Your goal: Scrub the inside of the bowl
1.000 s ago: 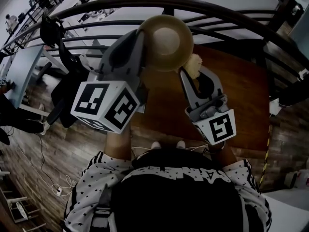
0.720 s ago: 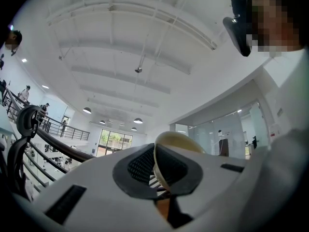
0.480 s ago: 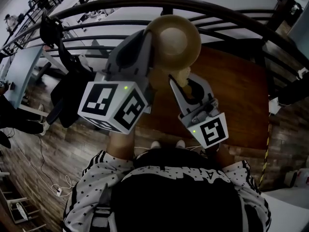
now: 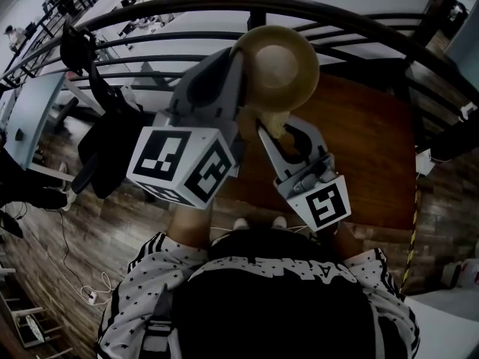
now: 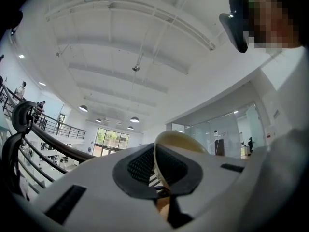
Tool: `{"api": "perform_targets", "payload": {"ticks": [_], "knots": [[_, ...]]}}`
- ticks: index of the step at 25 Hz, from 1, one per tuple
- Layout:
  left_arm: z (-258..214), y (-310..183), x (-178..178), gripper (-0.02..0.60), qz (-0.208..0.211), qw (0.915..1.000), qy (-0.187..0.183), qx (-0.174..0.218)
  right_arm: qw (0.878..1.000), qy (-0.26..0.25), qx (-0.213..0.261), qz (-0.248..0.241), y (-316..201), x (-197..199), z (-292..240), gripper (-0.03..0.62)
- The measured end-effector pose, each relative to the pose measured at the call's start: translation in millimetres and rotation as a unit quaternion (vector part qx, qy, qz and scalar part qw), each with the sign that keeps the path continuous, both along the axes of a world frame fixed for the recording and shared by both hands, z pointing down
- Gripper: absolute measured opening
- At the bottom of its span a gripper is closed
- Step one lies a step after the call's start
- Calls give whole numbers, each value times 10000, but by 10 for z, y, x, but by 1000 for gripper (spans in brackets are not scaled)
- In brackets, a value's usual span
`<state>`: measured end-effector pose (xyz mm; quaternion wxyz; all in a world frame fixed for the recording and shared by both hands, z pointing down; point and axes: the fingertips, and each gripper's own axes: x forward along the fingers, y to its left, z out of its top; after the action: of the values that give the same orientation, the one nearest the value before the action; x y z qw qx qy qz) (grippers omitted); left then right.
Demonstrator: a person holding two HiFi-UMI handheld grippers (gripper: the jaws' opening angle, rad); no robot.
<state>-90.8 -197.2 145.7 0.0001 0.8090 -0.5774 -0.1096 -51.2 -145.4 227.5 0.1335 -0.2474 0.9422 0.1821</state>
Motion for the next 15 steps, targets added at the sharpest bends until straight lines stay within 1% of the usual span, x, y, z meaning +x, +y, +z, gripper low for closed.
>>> {"api": "perform_targets", "payload": {"ticks": [15], "knots": [[62, -10, 170, 24, 200, 9997, -91, -55, 9996, 227, 61, -163, 66, -102, 76, 60]]}}
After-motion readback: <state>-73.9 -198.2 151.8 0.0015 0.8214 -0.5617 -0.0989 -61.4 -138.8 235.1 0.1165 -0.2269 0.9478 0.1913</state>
